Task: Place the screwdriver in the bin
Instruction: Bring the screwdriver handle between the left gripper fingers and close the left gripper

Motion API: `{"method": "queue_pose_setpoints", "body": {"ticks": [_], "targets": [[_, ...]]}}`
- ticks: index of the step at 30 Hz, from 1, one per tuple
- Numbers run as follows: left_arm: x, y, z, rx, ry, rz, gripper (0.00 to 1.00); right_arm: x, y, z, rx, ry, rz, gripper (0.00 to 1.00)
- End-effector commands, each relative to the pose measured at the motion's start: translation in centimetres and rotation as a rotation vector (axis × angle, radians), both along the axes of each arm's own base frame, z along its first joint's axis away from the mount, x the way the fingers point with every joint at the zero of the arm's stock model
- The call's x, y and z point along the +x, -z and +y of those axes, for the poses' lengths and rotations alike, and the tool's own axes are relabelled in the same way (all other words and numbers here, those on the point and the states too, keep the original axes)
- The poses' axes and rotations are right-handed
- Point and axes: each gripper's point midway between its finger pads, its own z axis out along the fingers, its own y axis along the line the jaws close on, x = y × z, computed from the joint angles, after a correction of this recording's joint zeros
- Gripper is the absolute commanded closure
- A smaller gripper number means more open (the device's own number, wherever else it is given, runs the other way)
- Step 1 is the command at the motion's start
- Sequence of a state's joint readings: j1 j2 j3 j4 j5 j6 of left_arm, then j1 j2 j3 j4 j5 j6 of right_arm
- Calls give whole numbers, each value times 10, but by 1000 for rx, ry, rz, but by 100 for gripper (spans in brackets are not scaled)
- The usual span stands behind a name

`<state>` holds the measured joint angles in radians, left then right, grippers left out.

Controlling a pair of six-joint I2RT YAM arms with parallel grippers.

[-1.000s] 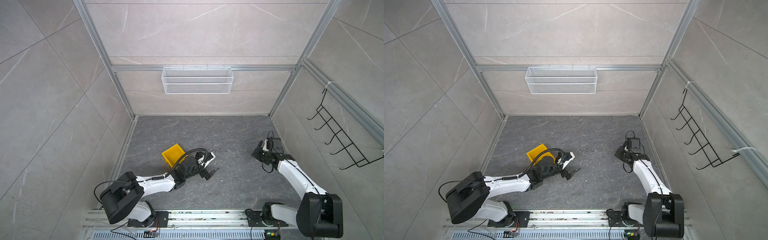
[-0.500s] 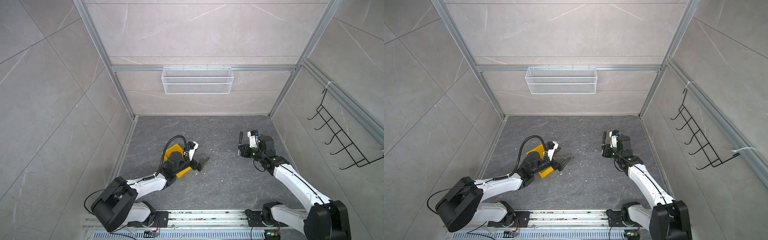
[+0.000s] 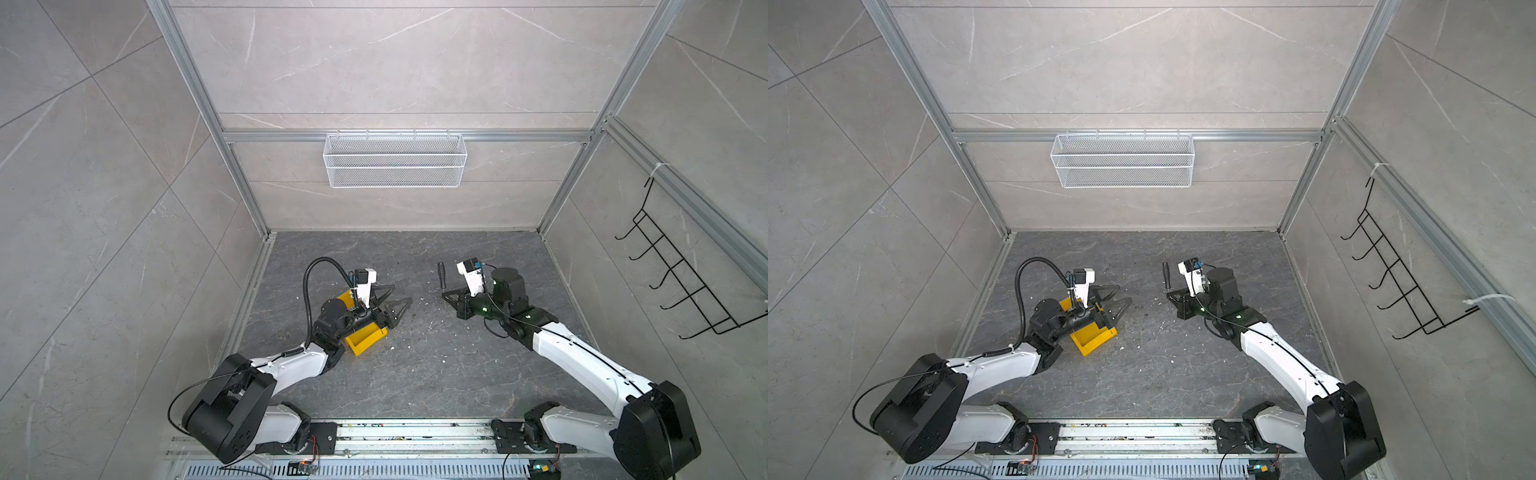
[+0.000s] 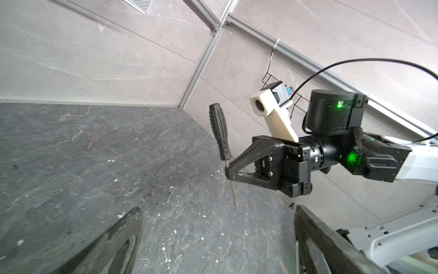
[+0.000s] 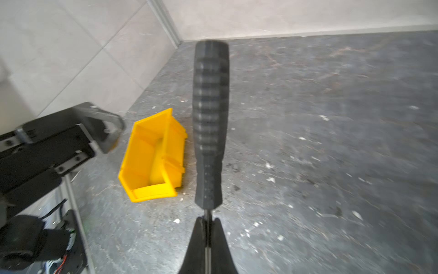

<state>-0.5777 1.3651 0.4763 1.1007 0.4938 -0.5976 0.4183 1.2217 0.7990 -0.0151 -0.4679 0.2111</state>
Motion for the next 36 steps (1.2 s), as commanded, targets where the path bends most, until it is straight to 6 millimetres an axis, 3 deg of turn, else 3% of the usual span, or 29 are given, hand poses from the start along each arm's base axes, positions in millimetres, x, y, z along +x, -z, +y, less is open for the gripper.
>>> {"method": "queue_pose_setpoints", "body": {"ticks": [1,8,16,20,31,36], "targets": [[-6,-44,-5,-159,80,-59,3,-3,-22,23,22,-98,-78,100],[0,-45,-14,-210,125,-19,19,-23,-22,56,3,-240,-90,100],[5,-40,-14,-205,108,-9,33,-35,-24,75,9,-320,-87,100],[8,-37,-13,-205,92,0,50,-37,-19,78,0,-336,-74,100],[9,-30,-12,-196,80,14,77,-45,-18,80,-11,-361,-71,100],[12,-29,-12,-188,67,14,95,-48,-17,79,-20,-369,-65,100]]}}
